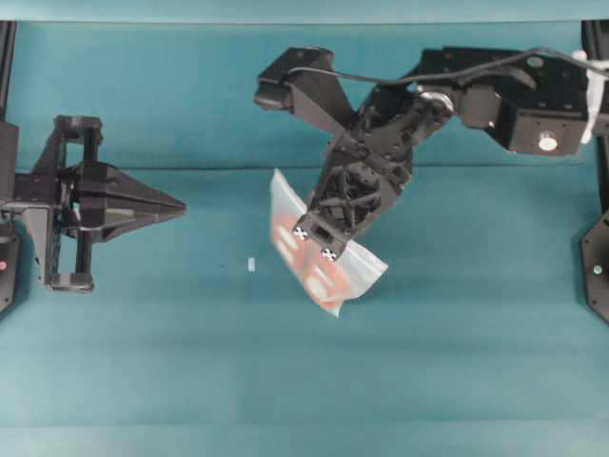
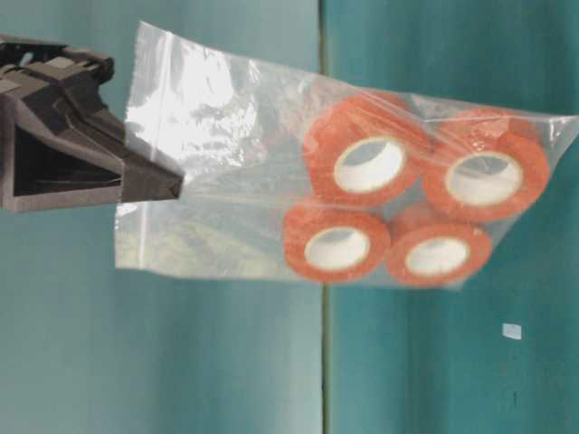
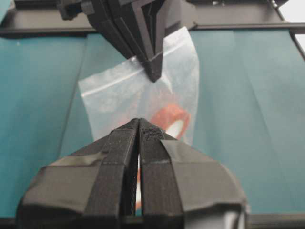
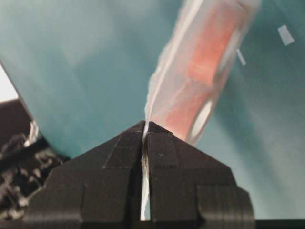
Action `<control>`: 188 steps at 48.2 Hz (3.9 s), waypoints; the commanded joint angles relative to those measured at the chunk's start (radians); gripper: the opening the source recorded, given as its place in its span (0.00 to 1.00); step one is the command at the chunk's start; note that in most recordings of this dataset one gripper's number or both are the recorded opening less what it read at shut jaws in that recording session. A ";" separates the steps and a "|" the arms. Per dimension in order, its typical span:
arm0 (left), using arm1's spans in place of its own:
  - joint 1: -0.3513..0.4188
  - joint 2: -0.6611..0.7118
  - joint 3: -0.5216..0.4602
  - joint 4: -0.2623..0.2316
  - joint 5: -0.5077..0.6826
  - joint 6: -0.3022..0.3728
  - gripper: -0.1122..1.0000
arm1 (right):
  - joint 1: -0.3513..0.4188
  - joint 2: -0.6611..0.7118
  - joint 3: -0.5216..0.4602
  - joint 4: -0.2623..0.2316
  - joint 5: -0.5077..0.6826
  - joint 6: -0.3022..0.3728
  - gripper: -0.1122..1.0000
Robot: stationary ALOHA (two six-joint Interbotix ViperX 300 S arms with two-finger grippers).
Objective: Hand over the clear zip bag and make it stand upright.
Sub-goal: 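Lift the bag with the right gripper and swing it upright, then hold the bag hanging vertically with the right gripper over center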
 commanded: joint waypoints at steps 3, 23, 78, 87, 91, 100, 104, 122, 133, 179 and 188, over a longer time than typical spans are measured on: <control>0.009 -0.003 -0.029 0.003 -0.005 -0.008 0.09 | 0.000 0.003 -0.061 0.002 0.051 -0.035 0.11; -0.017 0.000 -0.037 0.003 0.035 0.015 0.09 | -0.008 0.029 -0.106 -0.017 0.112 -0.109 0.11; 0.032 0.058 -0.060 0.003 0.026 -0.094 0.59 | 0.012 0.072 -0.153 -0.120 0.229 -0.393 0.11; 0.035 0.054 -0.051 0.003 0.075 -0.046 0.94 | 0.012 0.081 -0.147 -0.150 0.229 -0.468 0.11; 0.035 0.041 -0.048 0.003 0.114 -0.012 0.89 | 0.014 0.081 -0.147 -0.155 0.224 -0.499 0.11; 0.037 0.008 -0.035 0.003 0.130 0.017 0.88 | 0.017 0.081 -0.147 -0.156 0.222 -0.557 0.11; 0.038 -0.009 -0.029 0.003 0.135 0.017 0.88 | 0.017 0.081 -0.150 -0.160 0.221 -0.572 0.11; 0.038 -0.017 -0.026 0.003 0.147 0.009 0.88 | 0.026 0.075 -0.173 -0.192 0.212 -0.603 0.11; 0.038 0.002 -0.025 0.003 0.147 0.009 0.88 | 0.029 0.083 -0.189 -0.192 0.221 -0.638 0.11; 0.041 0.003 -0.006 0.003 0.147 0.008 0.87 | 0.071 0.095 -0.147 -0.206 0.201 -0.759 0.11; 0.040 0.005 -0.006 0.003 0.144 0.005 0.87 | 0.072 0.095 -0.147 -0.207 0.175 -0.752 0.11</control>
